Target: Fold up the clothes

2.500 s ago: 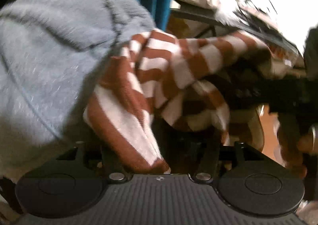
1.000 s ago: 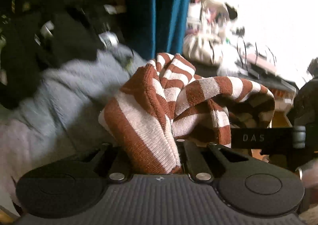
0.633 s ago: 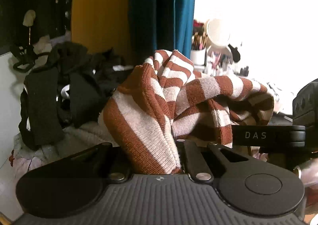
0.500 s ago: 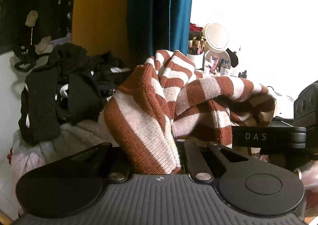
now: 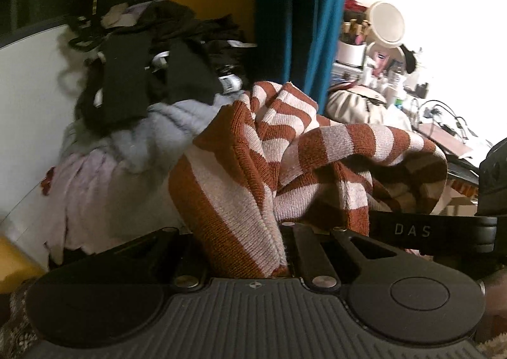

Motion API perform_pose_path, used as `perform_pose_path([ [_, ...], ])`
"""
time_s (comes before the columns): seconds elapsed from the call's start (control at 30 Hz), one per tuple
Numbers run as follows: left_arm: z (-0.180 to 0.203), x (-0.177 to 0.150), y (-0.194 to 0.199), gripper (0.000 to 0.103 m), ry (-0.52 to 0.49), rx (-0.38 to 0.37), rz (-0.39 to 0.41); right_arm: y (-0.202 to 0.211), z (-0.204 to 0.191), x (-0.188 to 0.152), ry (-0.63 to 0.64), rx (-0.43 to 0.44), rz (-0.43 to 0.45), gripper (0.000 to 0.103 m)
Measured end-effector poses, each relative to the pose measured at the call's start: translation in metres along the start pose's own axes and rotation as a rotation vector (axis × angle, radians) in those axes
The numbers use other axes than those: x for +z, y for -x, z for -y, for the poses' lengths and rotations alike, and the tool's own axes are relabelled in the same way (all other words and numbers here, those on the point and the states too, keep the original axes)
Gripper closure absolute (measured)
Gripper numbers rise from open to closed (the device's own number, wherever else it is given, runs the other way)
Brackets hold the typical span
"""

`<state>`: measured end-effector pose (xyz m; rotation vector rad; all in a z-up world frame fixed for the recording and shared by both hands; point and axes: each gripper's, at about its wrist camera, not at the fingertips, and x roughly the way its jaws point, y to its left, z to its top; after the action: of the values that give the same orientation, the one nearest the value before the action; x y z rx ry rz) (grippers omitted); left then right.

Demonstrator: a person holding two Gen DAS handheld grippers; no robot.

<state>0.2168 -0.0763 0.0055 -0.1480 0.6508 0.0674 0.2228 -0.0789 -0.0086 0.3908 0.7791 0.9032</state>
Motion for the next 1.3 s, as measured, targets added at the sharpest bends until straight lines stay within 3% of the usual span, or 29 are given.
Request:
perform_pose_path([
  [0.2, -0.011, -0.006, 0.012, 0.093, 0.014, 0.009, 0.015, -0.002, -0.022, -0.008, 0.031, 0.009, -0.005, 0.082],
  [0.37, -0.02, -0.008, 0.019, 0.093, -0.011, -0.031, 0.023, -0.001, -0.036, -0.011, 0.034, -0.026, 0.016, 0.082],
  [0.57, -0.039, -0.026, 0.033, 0.093, -0.033, -0.13, 0.052, 0.007, -0.059, -0.029, 0.039, -0.101, 0.052, 0.082],
  [0.87, -0.063, -0.067, 0.058, 0.093, -0.018, -0.304, 0.063, 0.029, -0.113, -0.081, 0.078, -0.266, 0.076, 0.082],
  [1.1, -0.041, -0.081, 0.064, 0.093, -0.054, -0.443, 0.024, 0.07, -0.126, -0.109, 0.041, -0.399, 0.094, 0.082],
  [1.3, -0.006, -0.078, 0.062, 0.093, -0.107, -0.508, 0.023, 0.107, -0.118, -0.114, 0.032, -0.453, 0.155, 0.082],
])
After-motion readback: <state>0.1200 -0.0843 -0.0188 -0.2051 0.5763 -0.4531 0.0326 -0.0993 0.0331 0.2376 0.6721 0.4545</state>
